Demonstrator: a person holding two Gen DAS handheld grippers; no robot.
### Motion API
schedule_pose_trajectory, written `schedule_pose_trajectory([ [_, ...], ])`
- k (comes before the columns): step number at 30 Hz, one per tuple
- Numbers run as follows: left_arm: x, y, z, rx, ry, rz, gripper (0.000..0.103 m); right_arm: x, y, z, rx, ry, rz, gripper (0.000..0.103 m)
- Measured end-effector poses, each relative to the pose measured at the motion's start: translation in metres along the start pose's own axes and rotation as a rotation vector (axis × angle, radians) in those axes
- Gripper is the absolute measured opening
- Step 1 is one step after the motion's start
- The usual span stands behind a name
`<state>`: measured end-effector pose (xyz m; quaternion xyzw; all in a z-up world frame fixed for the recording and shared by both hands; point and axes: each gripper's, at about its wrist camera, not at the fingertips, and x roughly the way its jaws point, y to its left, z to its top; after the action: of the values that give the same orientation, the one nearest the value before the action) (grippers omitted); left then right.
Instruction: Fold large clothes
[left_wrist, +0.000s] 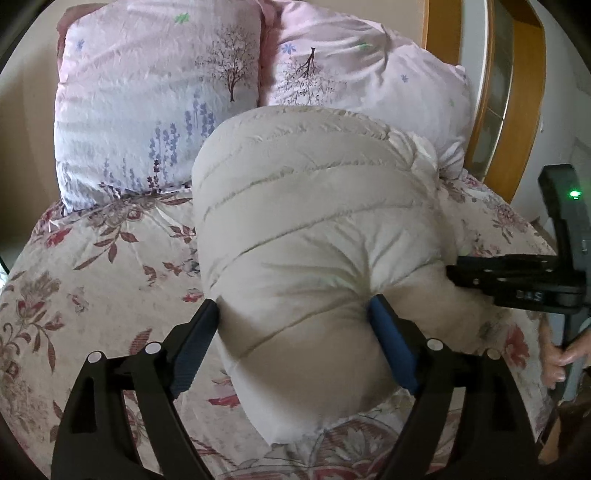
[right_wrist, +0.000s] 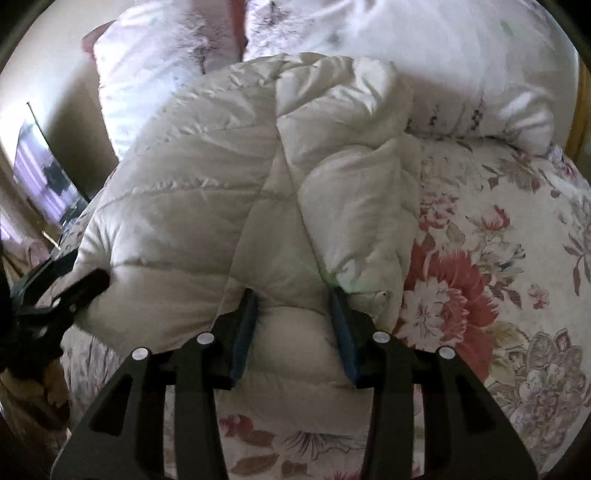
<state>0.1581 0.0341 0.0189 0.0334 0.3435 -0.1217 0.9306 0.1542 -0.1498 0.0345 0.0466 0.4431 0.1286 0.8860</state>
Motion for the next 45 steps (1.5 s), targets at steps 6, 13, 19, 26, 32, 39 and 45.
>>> schedule_pose_trajectory([
  [6,-0.028,-0.003,-0.008,0.001,-0.103,-0.024,0.102,-0.035,0.006,-0.009,0.010,-0.096,0.012,0.081],
  [13,-0.055,-0.006,-0.024,-0.029,-0.134,0.019,0.102,-0.078,0.018,-0.027,-0.022,-0.236,-0.129,0.101],
  [19,-0.050,-0.002,-0.040,-0.084,-0.030,0.107,0.102,-0.084,0.017,-0.043,-0.031,-0.248,-0.251,0.101],
  [26,-0.040,0.002,-0.059,-0.123,0.076,0.158,0.102,-0.068,0.017,-0.068,0.026,-0.142,-0.134,0.101],
  [32,-0.028,-0.005,-0.072,-0.117,0.142,0.161,0.102,-0.046,0.030,-0.083,-0.005,-0.056,-0.138,0.101],
  [39,-0.020,-0.004,-0.079,-0.126,0.168,0.149,0.102,-0.035,0.027,-0.091,0.001,-0.034,-0.162,0.101],
  [45,-0.018,-0.004,-0.078,-0.124,0.169,0.148,0.102,-0.032,0.031,-0.095,-0.013,-0.032,-0.178,0.101],
])
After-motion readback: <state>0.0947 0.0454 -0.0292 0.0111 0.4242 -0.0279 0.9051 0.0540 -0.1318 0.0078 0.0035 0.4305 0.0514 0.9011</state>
